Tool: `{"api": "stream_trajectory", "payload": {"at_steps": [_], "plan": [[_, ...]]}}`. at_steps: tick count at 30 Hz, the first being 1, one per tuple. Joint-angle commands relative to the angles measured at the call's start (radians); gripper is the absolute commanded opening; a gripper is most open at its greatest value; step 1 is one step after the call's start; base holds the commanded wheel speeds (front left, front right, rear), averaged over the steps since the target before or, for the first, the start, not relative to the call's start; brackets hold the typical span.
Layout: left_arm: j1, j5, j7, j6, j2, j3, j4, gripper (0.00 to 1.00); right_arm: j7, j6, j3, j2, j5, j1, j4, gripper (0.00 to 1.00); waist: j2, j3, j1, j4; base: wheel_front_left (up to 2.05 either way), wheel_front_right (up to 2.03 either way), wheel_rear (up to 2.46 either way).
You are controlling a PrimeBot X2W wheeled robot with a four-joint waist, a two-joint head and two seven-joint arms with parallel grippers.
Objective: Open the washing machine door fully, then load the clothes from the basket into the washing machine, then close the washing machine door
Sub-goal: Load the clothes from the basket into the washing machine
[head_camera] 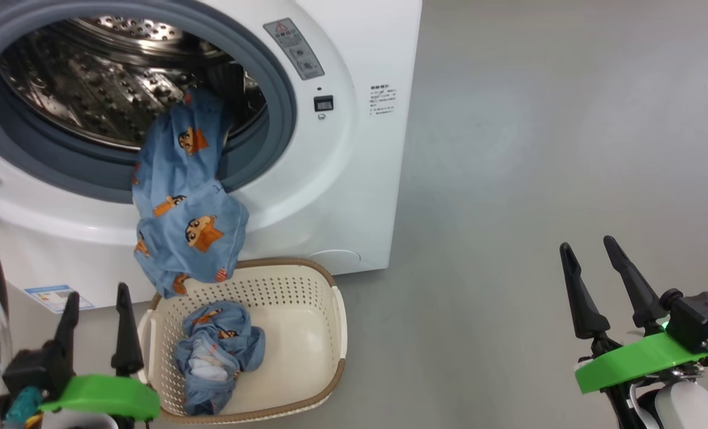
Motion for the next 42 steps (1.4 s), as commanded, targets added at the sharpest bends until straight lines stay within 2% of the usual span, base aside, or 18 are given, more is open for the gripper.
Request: {"api": "stream_trajectory", "payload": {"at_steps": [1,16,25,33,42], "plan": [[0.020,0.008,-0.005,0.000,0.010,0.022,-0.042,1.00,-0.008,0.004,0.014,-0.017,0.002,0.012,-0.024,1.00,0.0000,-0.018,0.0000,0.013,0.00,0.00,0.00],[0.146,0.003,-0.005,0.000,-0.015,0.045,-0.171,1.00,-0.008,0.004,-0.005,-0.023,0.006,0.044,-0.031,1.00,0.0000,-0.022,0.0000,0.034,0.00,0.00,0.00],[0.164,0.007,-0.005,0.002,-0.019,0.052,-0.189,1.00,-0.008,0.004,-0.002,-0.022,0.007,0.042,-0.032,1.00,0.0000,-0.023,0.0000,0.034,0.00,0.00,0.00],[0.123,-0.020,-0.005,0.002,-0.020,0.023,-0.143,1.00,-0.008,0.004,-0.002,-0.021,0.008,0.008,-0.043,1.00,0.0000,0.042,0.0000,0.019,0.00,0.00,0.00],[-0.007,-0.034,-0.005,0.001,-0.013,0.003,-0.036,1.00,-0.008,0.004,-0.003,-0.002,0.006,-0.060,-0.054,1.00,0.0000,0.151,0.0000,-0.010,0.00,0.00,0.00]]}}
